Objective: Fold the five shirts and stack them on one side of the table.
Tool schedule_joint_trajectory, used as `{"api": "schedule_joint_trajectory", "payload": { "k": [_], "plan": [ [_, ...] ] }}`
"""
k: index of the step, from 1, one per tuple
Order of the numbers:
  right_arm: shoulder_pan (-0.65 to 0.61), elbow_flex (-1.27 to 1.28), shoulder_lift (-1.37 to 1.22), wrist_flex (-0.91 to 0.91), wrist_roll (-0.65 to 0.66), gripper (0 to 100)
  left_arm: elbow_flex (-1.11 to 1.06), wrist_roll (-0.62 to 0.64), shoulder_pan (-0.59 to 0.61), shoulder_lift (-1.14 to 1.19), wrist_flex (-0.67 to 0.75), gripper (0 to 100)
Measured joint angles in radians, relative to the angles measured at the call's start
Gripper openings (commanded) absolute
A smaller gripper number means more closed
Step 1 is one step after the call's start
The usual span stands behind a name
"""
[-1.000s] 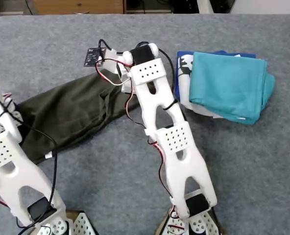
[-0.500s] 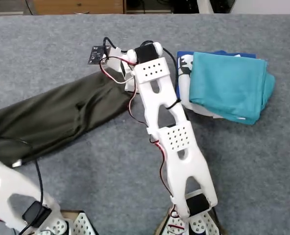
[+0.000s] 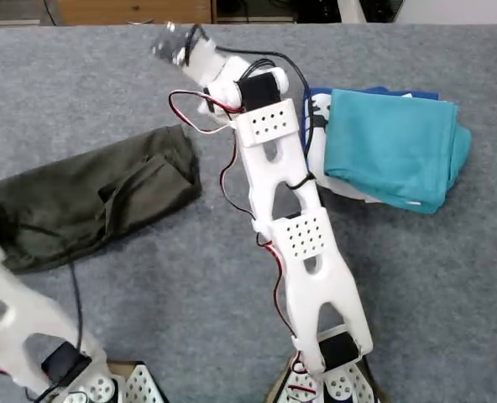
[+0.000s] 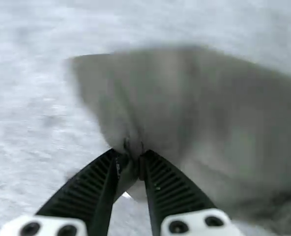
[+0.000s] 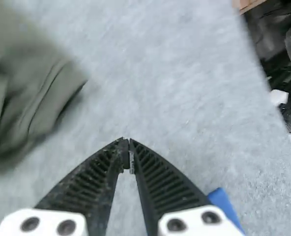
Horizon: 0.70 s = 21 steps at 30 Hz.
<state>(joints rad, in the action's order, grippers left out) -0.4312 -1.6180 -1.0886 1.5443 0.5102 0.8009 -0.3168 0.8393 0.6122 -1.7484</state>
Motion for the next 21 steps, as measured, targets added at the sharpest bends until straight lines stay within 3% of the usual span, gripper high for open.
{"api": "schedule_joint_trajectory", "payload": {
  "k": [6, 14, 21],
  "plan": [
    [0.017, -0.003, 0.0, -0.126, -0.109, 0.2, -0.264, 0.066, -0.316, -0.227, 0.0, 2],
    [0.098, -0.003, 0.009, -0.18, -0.118, 0.2, -0.232, 0.239, -0.62, -0.226, 0.006, 2],
    [0.161, -0.003, 0.064, -0.213, -0.118, 0.2, -0.124, 0.371, -0.787, -0.098, 0.008, 2]
  ]
}}
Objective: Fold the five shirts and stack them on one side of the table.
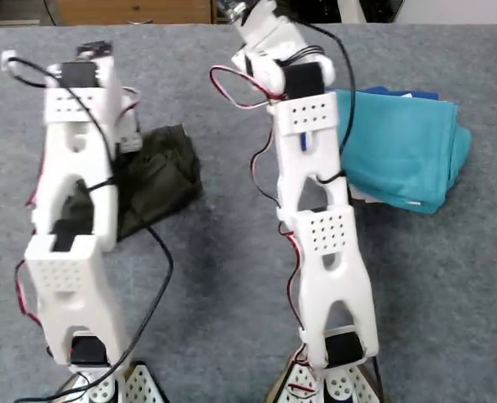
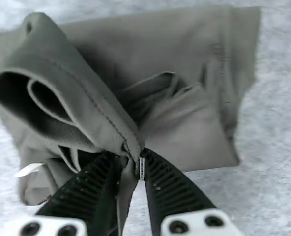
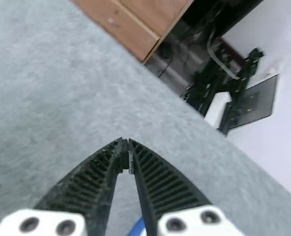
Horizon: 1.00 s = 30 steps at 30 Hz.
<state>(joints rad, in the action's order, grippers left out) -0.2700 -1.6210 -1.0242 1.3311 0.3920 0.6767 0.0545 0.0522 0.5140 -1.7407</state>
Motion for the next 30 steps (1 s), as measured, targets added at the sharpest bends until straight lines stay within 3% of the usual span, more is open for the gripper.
{"api": "schedule_joint_trajectory", "payload": {
  "k": [14, 19, 23, 26, 30],
  "plan": [
    [0.052, -0.002, 0.02, -0.021, 0.0, 0.2, 0.218, 0.087, -0.17, 0.23, 0.0, 3],
    [0.052, -0.002, 0.02, -0.021, 0.0, 0.4, 0.224, 0.13, -0.172, 0.236, 0.0, 23],
    [0.052, -0.002, 0.02, -0.021, 0.006, 0.5, 0.272, 0.207, -0.158, 0.238, 0.0, 27],
    [0.023, -0.002, 0.02, -0.009, 0.08, 0.5, 0.333, 0.276, -0.109, 0.238, 0.0, 25],
    [-0.052, -0.002, 0.02, 0.086, 0.095, 0.5, 0.43, 0.272, 0.015, 0.233, -0.006, 10]
  ]
}}
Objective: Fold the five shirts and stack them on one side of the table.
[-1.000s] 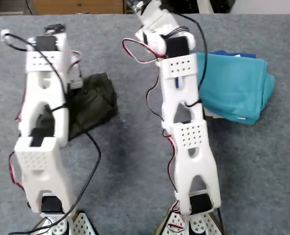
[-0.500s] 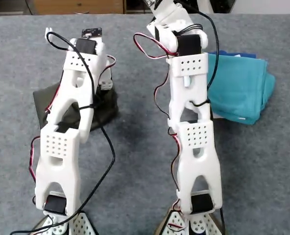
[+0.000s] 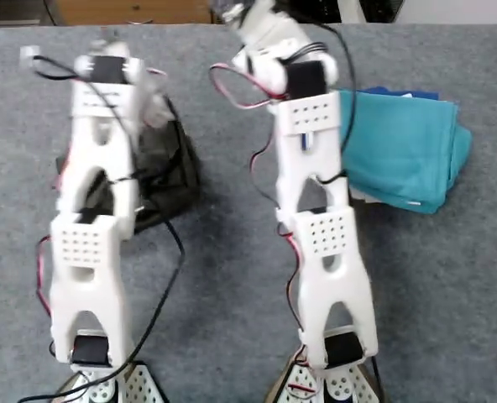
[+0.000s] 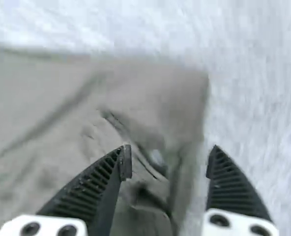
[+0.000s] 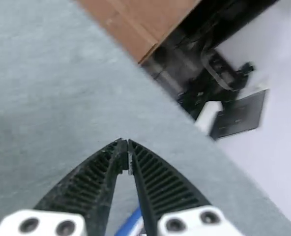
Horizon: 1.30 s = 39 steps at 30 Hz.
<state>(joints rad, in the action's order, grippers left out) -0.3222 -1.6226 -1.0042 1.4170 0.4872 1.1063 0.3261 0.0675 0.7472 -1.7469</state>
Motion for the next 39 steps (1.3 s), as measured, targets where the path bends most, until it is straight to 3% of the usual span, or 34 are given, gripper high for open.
{"api": "schedule_joint_trajectory", "payload": {
  "k": [3, 8, 13, 20, 26, 31, 39],
  "plan": [
    [-0.078, 0.0, 0.0, 0.091, 0.0, 0.5, 0.018, -0.048, 0.137, -0.049, 0.0, 2],
    [-0.219, 0.011, 0.002, 0.164, 0.0, 0.2, -0.02, -0.192, 0.298, -0.204, -0.002, 2],
    [-0.373, 0.14, 0.002, 0.163, -0.04, 0.2, -0.21, -0.224, 0.446, -0.381, -0.002, 2],
    [-0.436, 0.433, 0.002, -0.109, -0.115, 0.2, -0.494, -0.331, 0.652, -0.417, 0.009, 2],
    [-0.434, 0.58, 0.0, -0.229, -0.127, 0.2, -0.654, -0.367, 0.71, -0.422, 0.086, 2],
    [-0.433, 0.58, 0.0, -0.11, -0.127, 0.2, -0.677, -0.37, 0.729, -0.422, 0.094, 2],
    [-0.381, 0.399, 0.0, 0.273, -0.069, 0.2, -0.677, -0.37, 0.761, -0.422, 0.094, 2]
  ]
}}
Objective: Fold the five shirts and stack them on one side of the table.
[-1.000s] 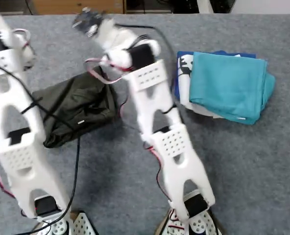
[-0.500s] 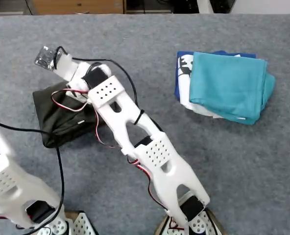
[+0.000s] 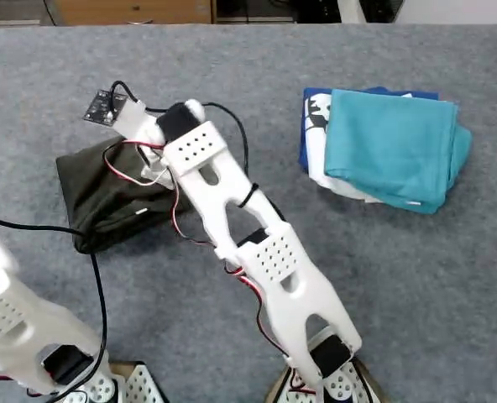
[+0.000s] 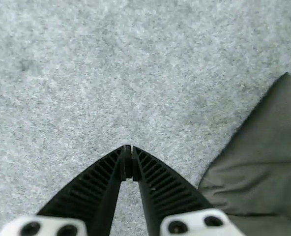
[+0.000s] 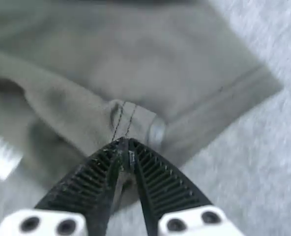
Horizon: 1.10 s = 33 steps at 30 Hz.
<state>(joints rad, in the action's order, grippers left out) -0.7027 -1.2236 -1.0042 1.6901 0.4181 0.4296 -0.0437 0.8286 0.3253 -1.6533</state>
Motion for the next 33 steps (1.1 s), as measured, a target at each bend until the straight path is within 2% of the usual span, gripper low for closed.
{"api": "schedule_joint_trajectory", "payload": {
  "k": [2, 10, 17, 25, 28, 33],
  "plan": [
    [0.002, -0.026, 0.002, 0.061, 0.02, 0.2, 0.0, 0.0, 0.008, 0.0, 0.0, 2],
    [0.121, 0.037, 0.068, 0.077, 0.057, 0.2, 0.0, -0.072, 0.077, 0.0, 0.0, 2],
    [0.02, 0.129, 0.252, 0.077, 0.057, 0.2, 0.009, -0.144, 0.084, 0.0, 0.006, 2],
    [-0.009, 0.215, 0.195, 0.012, 0.058, 0.2, 0.189, -0.153, 0.044, 0.0, 0.008, 2],
    [0.018, 0.215, 0.135, -0.005, 0.058, 0.2, 0.238, -0.153, 0.025, 0.0, 0.017, 2],
    [0.135, 0.215, 0.075, -0.031, 0.058, 0.2, 0.279, -0.153, 0.021, 0.0, 0.02, 2]
  ]
}}
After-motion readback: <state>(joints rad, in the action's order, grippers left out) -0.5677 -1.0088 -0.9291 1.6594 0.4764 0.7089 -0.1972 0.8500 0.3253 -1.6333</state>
